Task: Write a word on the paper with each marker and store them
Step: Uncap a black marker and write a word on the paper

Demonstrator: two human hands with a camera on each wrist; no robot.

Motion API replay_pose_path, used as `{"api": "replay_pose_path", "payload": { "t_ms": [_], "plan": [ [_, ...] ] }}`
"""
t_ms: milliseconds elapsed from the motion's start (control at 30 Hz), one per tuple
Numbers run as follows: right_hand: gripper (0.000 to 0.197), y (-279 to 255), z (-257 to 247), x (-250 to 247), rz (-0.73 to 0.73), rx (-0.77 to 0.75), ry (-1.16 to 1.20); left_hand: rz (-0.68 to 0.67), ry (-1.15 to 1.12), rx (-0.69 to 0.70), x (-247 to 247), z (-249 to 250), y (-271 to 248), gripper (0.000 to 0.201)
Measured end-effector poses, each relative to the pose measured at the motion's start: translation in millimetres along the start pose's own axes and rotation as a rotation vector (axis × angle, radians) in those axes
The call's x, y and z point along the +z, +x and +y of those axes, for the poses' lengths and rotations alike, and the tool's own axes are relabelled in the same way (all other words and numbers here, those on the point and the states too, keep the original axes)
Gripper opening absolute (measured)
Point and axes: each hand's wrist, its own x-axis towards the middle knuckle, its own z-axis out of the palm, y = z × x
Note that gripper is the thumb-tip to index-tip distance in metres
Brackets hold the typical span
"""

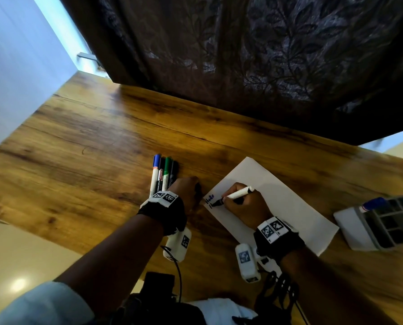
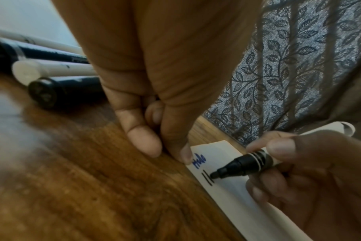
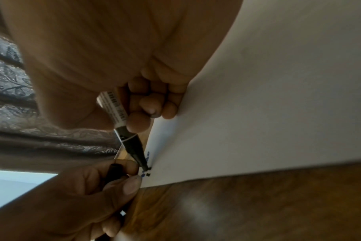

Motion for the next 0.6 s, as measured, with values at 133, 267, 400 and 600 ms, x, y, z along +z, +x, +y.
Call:
{"api": "replay_pose_path", "payload": {
  "t_ms": [133, 267, 400, 600],
  "plan": [
    [0.013, -0.6, -0.8, 1.4, -0.017, -0.034, -0.010, -0.008, 0.000, -0.007, -0.3, 0.8, -0.7, 0.034],
    [0.014, 0.2, 3.5, -1.1, 0.046, 0.010, 0.013, -0.013, 0.004, -0.015, -0.5, 1.2, -1.2, 0.035],
    [0.015, -0.7, 2.3, -0.4, 0.026, 0.002, 0.008, -0.008, 0.005, -0.018, -0.9, 2.4, -3.4, 0.035],
    [0.011, -1.4, 1.9, -0.1, 0.029, 0.010, -0.009, -0.004, -0.007, -0.022, -1.4, 3.0, -5.1, 0.031]
  ]
}}
